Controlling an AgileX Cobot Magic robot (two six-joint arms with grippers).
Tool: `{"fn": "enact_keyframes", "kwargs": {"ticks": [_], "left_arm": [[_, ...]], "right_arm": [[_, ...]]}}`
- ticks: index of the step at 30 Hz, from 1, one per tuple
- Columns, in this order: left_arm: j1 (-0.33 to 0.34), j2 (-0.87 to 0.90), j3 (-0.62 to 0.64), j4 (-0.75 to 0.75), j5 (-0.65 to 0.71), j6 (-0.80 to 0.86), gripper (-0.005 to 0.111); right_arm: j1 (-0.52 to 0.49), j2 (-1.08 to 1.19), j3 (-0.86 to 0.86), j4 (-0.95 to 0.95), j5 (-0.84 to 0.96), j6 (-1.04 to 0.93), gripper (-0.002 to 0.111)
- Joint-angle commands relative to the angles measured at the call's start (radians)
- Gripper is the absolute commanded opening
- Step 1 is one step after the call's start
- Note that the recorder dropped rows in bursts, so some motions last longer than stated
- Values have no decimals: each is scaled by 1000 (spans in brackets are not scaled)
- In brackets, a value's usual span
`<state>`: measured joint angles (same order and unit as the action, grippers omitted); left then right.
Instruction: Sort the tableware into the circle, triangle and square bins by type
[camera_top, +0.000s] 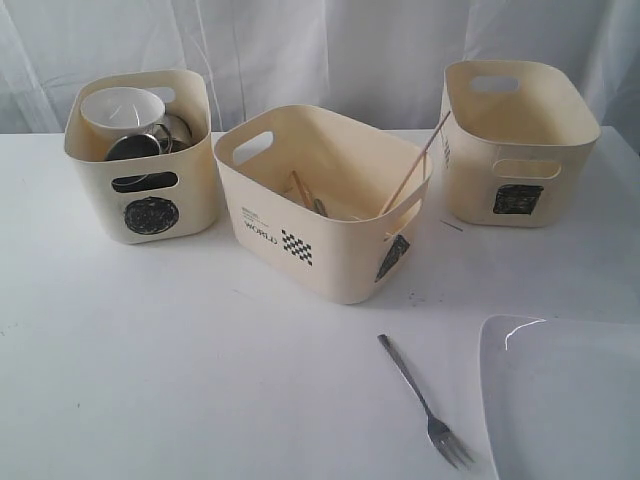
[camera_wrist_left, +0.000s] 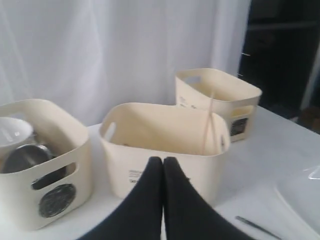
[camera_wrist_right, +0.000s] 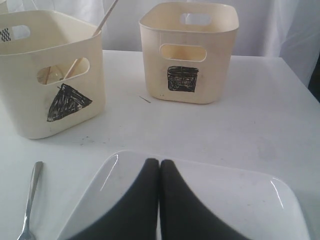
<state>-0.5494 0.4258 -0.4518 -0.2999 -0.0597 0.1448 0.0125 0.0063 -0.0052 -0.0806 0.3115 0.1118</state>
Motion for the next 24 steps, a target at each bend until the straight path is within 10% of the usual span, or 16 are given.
{"fn": "enact_keyframes", "kwargs": {"ticks": [1, 14, 24], "left_arm": [[115, -140, 147, -14, -66, 17, 0], [258, -426, 452, -14, -60, -22, 0], [271, -426, 452, -14, 7, -15, 0]], "right_arm": [[7, -6, 5, 0, -14, -3, 0], [7, -6, 5, 0, -14, -3, 0], [7, -6, 5, 0, -14, -3, 0]]}}
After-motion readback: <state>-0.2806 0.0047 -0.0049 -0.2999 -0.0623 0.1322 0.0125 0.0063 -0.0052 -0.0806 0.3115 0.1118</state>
